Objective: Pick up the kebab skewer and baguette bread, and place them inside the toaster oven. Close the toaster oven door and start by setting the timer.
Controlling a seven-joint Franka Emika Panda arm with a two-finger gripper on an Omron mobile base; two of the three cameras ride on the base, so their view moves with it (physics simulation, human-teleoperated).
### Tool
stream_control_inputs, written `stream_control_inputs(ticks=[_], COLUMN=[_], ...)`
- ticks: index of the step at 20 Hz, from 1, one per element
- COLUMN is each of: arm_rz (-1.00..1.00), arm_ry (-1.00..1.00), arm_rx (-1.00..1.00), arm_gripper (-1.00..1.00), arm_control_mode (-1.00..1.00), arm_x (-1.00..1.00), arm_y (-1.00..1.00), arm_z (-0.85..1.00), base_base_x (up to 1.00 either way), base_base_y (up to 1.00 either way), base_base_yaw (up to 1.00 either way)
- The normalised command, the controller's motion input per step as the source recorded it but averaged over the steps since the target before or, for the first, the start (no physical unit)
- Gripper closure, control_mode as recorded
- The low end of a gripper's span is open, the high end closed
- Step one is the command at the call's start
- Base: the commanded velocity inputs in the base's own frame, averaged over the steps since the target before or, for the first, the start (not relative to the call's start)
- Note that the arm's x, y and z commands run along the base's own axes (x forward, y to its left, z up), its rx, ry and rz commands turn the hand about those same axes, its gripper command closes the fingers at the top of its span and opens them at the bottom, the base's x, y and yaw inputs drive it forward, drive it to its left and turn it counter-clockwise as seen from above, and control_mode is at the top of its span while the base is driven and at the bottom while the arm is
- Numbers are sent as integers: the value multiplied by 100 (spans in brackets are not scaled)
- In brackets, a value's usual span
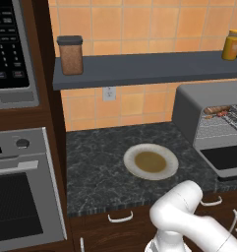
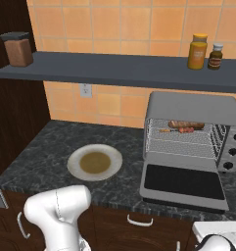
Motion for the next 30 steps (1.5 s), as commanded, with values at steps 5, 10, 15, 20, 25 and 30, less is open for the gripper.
stream_control_inputs(ticks=[5, 10, 15, 20, 25, 30], arm_rz=[-7, 0, 0, 0, 0, 0], arm_ry=[6, 5, 1, 0, -4, -10], arm_rx=[0, -1, 0, 0, 0, 0], arm_gripper=[-100, -100, -100, -100, -100, -100], arm_control_mode=[-100, -100, -100, -100, -100, -100], arm_x=[6, 8, 21, 34, 42, 41], arm_y=[2, 16, 20, 14, 21, 42], arm_z=[-5, -13, -4, 6, 36, 53], base_base_x=[0, 0, 0, 0, 0, 0], base_base_y=[0, 0, 0, 0, 0, 0], base_base_yaw=[0, 0, 0, 0, 0, 0])
